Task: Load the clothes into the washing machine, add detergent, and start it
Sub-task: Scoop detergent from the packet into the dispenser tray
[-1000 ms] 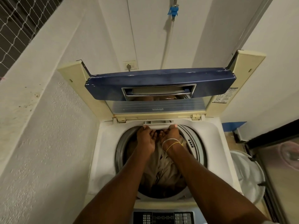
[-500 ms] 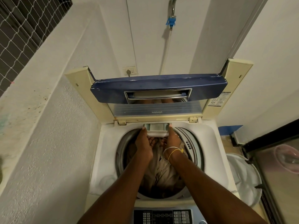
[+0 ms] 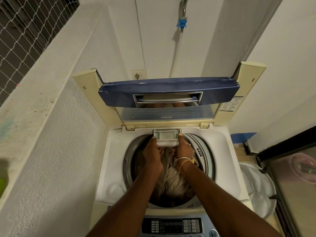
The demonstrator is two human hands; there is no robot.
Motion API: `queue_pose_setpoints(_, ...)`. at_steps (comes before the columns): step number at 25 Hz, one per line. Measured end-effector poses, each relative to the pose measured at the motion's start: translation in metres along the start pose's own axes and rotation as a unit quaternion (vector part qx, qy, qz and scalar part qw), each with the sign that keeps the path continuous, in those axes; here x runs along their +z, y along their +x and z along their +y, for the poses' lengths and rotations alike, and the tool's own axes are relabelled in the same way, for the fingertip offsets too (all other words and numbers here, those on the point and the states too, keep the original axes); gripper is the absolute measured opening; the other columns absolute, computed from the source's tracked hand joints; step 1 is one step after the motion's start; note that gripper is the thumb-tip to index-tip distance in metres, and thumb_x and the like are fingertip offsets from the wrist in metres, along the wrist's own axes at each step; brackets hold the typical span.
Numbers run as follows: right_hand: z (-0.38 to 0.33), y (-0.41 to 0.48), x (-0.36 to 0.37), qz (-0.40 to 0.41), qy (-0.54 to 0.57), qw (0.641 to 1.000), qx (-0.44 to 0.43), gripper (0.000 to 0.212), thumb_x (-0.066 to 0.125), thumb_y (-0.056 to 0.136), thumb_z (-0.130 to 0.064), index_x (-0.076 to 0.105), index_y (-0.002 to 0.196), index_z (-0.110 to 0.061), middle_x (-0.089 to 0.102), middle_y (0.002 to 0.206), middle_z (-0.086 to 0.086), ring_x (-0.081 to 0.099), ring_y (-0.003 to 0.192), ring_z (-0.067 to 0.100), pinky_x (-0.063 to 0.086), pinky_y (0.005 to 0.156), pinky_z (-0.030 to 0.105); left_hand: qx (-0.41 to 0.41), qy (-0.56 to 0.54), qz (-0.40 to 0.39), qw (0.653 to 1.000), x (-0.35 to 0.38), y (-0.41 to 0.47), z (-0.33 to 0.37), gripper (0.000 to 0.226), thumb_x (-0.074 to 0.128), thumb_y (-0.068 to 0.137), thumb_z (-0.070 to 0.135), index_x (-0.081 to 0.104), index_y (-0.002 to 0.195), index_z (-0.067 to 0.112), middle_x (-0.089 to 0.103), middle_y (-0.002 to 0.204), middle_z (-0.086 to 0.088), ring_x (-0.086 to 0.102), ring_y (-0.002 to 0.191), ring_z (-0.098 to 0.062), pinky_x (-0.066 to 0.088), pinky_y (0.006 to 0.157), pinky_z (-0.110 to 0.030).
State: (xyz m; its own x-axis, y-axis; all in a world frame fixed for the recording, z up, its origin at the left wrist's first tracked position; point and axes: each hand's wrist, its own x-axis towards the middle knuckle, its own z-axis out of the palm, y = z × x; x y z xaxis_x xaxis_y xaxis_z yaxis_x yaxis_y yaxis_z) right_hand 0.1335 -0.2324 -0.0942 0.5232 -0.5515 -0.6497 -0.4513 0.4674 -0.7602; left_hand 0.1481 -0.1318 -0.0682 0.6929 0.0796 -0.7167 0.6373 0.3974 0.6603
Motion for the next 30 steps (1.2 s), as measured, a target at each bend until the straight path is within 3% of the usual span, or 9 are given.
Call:
queue_pose_setpoints(3, -0.004, -0.002, 0.002, 0.016, -0.018, 1.0, -0.006, 0.061, 0.059, 0.086, -0.063, 0.061, 0.099, -0.003, 0.056, 0.071, 0.004, 0.053, 0.058, 0.016, 0.046, 0.052, 0.026, 0.016, 0.0, 0.015, 1.0, 0.001, 0.0, 0.006, 0.029, 0.069, 0.089, 0.035, 0.064, 0.109, 0.015, 0.069, 0.104, -0.011, 0.069, 0.097, -0.026, 0.058, 0.077, -0.032)
queue_pose_setpoints(5, -0.007, -0.004, 0.004, 0.028, -0.04, 0.999, -0.02, 0.077, 0.055, 0.073, -0.078, 0.061, 0.094, -0.004, 0.059, 0.076, 0.007, 0.056, 0.065, 0.019, 0.052, 0.062, 0.033, 0.007, 0.005, 0.016, 1.0, 0.003, -0.001, 0.009, 0.025, 0.072, 0.087, 0.036, 0.062, 0.102, 0.018, 0.068, 0.101, -0.008, 0.068, 0.095, -0.025, 0.059, 0.076, -0.032)
queue_pose_setpoints(9, -0.006, -0.002, -0.001, 0.029, -0.11, 0.993, -0.031, 0.104, 0.042, 0.061, -0.092, 0.065, 0.107, -0.001, 0.064, 0.09, 0.01, 0.059, 0.079, 0.022, 0.055, 0.078, 0.038, -0.018, 0.021, 0.021, 0.999, -0.003, 0.0, 0.005, 0.03, 0.072, 0.086, 0.037, 0.06, 0.104, 0.016, 0.067, 0.102, -0.01, 0.069, 0.095, -0.026, 0.06, 0.082, -0.036)
queue_pose_setpoints(13, 0.004, -0.018, -0.013, -0.008, -0.068, 0.998, -0.006, 0.059, 0.047, 0.093, -0.06, 0.064, 0.096, -0.004, 0.064, 0.076, 0.01, 0.06, 0.063, 0.022, 0.05, 0.056, 0.03, -0.035, 0.03, -0.006, 0.999, -0.017, -0.004, -0.007, 0.037, 0.062, 0.095, 0.027, 0.058, 0.127, 0.011, 0.065, 0.116, -0.016, 0.066, 0.101, -0.028, 0.056, 0.088, -0.038)
queue_pose_setpoints(15, 0.013, -0.028, -0.021, -0.02, -0.042, 0.999, -0.026, 0.045, 0.045, 0.098, -0.048, 0.065, 0.089, -0.009, 0.063, 0.065, 0.008, 0.06, 0.06, 0.024, 0.051, 0.06, 0.037, -0.011, 0.045, -0.034, 0.998, -0.024, -0.008, -0.011, 0.037, 0.052, 0.1, 0.021, 0.055, 0.136, 0.014, 0.064, 0.123, -0.016, 0.064, 0.108, -0.028, 0.051, 0.098, -0.042)
queue_pose_setpoints(18, 0.024, -0.042, -0.024, -0.037, -0.058, 0.994, -0.081, 0.034, 0.043, 0.101, -0.042, 0.065, 0.085, -0.022, 0.066, 0.076, 0.008, 0.064, 0.074, 0.028, 0.055, 0.077, 0.049, 0.033, 0.076, -0.053, 0.995, -0.035, -0.016, -0.012, 0.038, 0.045, 0.103, 0.015, 0.052, 0.14, 0.02, 0.063, 0.127, -0.01, 0.06, 0.117, -0.025, 0.049, 0.099, -0.039)
queue_pose_setpoints(21, 0.022, -0.055, -0.026, -0.035, -0.102, 0.987, -0.122, 0.031, 0.044, 0.099, -0.045, 0.065, 0.085, -0.028, 0.068, 0.081, 0.01, 0.065, 0.079, 0.031, 0.056, 0.081, 0.056, 0.072, 0.102, -0.052, 0.991, -0.045, -0.027, -0.004, 0.037, 0.046, 0.102, 0.016, 0.055, 0.136, 0.028, 0.064, 0.126, -0.003, 0.06, 0.117, -0.02, 0.05, 0.095, -0.034)
queue_pose_setpoints(25, 0.005, -0.079, -0.031, -0.056, -0.121, 0.974, -0.183, 0.034, 0.044, 0.101, -0.039, 0.066, 0.091, -0.015, 0.062, 0.078, 0.007, 0.059, 0.075, 0.024, 0.054, 0.082, 0.05, 0.131, 0.156, -0.046, 0.978, -0.053, -0.06, 0.018, 0.018, 0.052, 0.1, 0.026, 0.062, 0.107, 0.04, 0.066, 0.108, 0.012, 0.061, 0.107, -0.012, 0.051, 0.094, -0.034)
queue_pose_setpoints(30, -0.023, -0.118, -0.033, -0.068, -0.128, 0.958, -0.249, 0.033, 0.048, 0.099, -0.043, 0.072, 0.101, -0.02, 0.072, 0.085, -0.003, 0.067, 0.083, 0.014, 0.055, 0.078, 0.033, 0.259, 0.304, -0.011, 0.917, -0.065, -0.091, 0.039, 0.035, 0.047, 0.103, 0.033, 0.051, 0.137, 0.036, 0.061, 0.131, 0.011, 0.059, 0.12, -0.013, 0.05, 0.102, -0.033)
